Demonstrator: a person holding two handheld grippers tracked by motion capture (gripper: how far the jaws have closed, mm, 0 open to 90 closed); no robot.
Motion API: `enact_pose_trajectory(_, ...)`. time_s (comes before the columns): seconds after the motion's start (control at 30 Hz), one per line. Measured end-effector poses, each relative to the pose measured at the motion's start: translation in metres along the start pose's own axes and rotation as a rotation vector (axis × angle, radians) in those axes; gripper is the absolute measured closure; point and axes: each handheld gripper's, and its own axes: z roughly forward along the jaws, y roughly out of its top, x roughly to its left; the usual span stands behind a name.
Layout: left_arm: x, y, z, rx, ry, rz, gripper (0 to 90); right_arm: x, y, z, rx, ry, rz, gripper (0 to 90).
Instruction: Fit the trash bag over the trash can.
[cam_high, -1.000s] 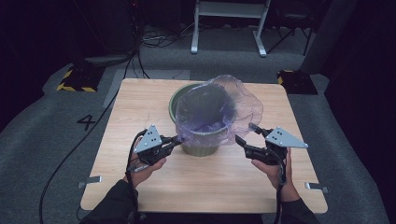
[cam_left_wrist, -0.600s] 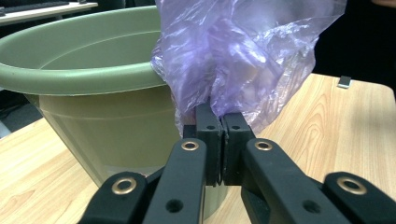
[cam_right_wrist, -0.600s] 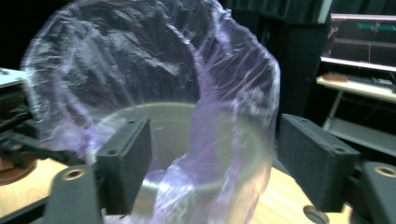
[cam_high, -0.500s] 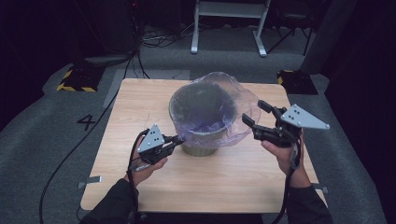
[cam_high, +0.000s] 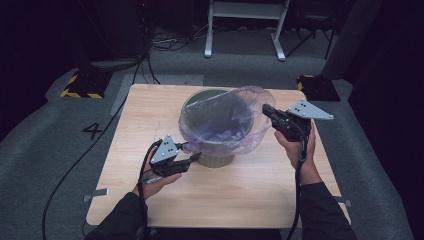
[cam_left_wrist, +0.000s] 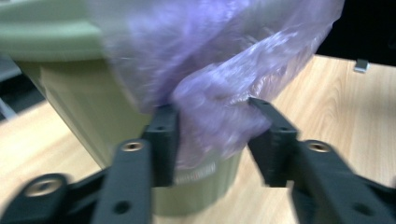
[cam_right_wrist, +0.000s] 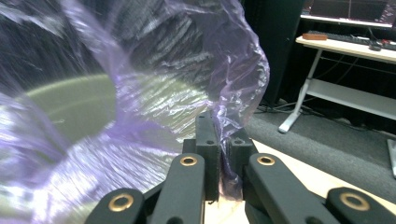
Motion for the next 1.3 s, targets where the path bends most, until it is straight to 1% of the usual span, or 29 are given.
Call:
enact_pose_trajectory(0.03, -0.001, -0.002, 0.0, 0.012, -0.001, -0.006, 40.0, -0.001, -0.002, 0.001, 0.002, -0.006, 0.002, 88.3)
enact_pose_trajectory(0.07, -0.001, -0.004, -0.001, 0.028, -0.011, -0.007, 34.1, -0.002, -0.003, 0.001, 0.0, -0.005, 0.003, 88.5)
enact_pose_trajectory(0.1, -0.002, -0.006, -0.003, 0.031, -0.012, -0.01, 27.4, -0.002, -0.004, 0.001, -0.006, -0.004, 0.007, 88.8)
enact_pose_trajectory(0.13, -0.004, -0.008, -0.005, 0.029, -0.006, -0.01, 25.6, -0.002, -0.004, 0.001, -0.008, -0.004, 0.008, 88.8)
enact_pose_trajectory(0.2, -0.005, -0.01, -0.011, 0.019, -0.018, -0.011, 19.7, -0.003, -0.005, 0.0, -0.012, -0.006, 0.009, 88.8)
enact_pose_trajectory(0.3, -0.008, -0.012, -0.022, 0.005, -0.028, -0.017, 15.9, -0.003, -0.004, 0.0, -0.012, -0.014, 0.002, 88.9)
enact_pose_trajectory(0.33, -0.008, -0.012, -0.027, -0.003, -0.039, -0.018, 15.7, -0.003, -0.004, 0.0, -0.012, -0.017, 0.0, 88.9)
enact_pose_trajectory(0.43, -0.01, -0.011, -0.039, -0.033, -0.038, -0.032, 15.7, -0.003, -0.003, -0.002, -0.021, -0.035, -0.005, 89.4)
enact_pose_trajectory(0.53, -0.011, -0.009, -0.051, -0.059, -0.03, -0.039, 15.7, -0.004, -0.002, -0.004, -0.027, -0.037, -0.003, 89.6)
enact_pose_trajectory(0.6, -0.009, -0.008, -0.058, -0.068, -0.014, -0.041, 15.6, -0.004, -0.002, -0.004, -0.029, -0.04, -0.006, 89.5)
enact_pose_trajectory(0.67, -0.005, -0.008, -0.066, -0.091, -0.009, -0.061, 15.6, -0.004, -0.001, -0.004, -0.031, -0.042, -0.009, 89.5)
enact_pose_trajectory(0.8, 0.005, -0.003, -0.079, -0.135, 0.026, -0.093, 15.7, -0.005, -0.001, -0.003, -0.03, -0.046, -0.007, 89.5)
enact_pose_trajectory(0.87, 0.01, 0.004, -0.085, -0.168, 0.034, -0.103, 15.6, -0.005, -0.001, -0.002, -0.029, -0.043, -0.008, 89.4)
enact_pose_trajectory(0.93, 0.014, 0.015, -0.09, -0.194, 0.029, -0.091, 15.6, -0.004, 0.0, 0.0, -0.025, -0.04, -0.012, 89.1)
enact_pose_trajectory(1.0, 0.017, 0.031, -0.092, -0.21, 0.027, -0.079, 15.5, -0.003, 0.001, 0.001, -0.022, -0.037, -0.015, 88.5)
enact_pose_trajectory(1.1, 0.021, 0.051, -0.091, -0.192, 0.035, -0.057, 15.5, -0.002, 0.002, 0.003, -0.021, -0.036, -0.024, 87.7)
enact_pose_trajectory(1.17, 0.026, 0.061, -0.088, -0.181, 0.043, -0.053, 16.4, -0.001, 0.002, 0.004, -0.02, -0.036, -0.028, 87.6)
enact_pose_trajectory(1.23, 0.033, 0.07, -0.083, -0.17, 0.043, -0.047, 22.5, -0.002, 0.002, 0.006, -0.015, -0.032, -0.028, 87.5)
enact_pose_trajectory(1.3, 0.041, 0.075, -0.076, -0.156, 0.032, -0.042, 29.6, -0.003, 0.002, 0.008, -0.013, -0.026, -0.024, 87.5)
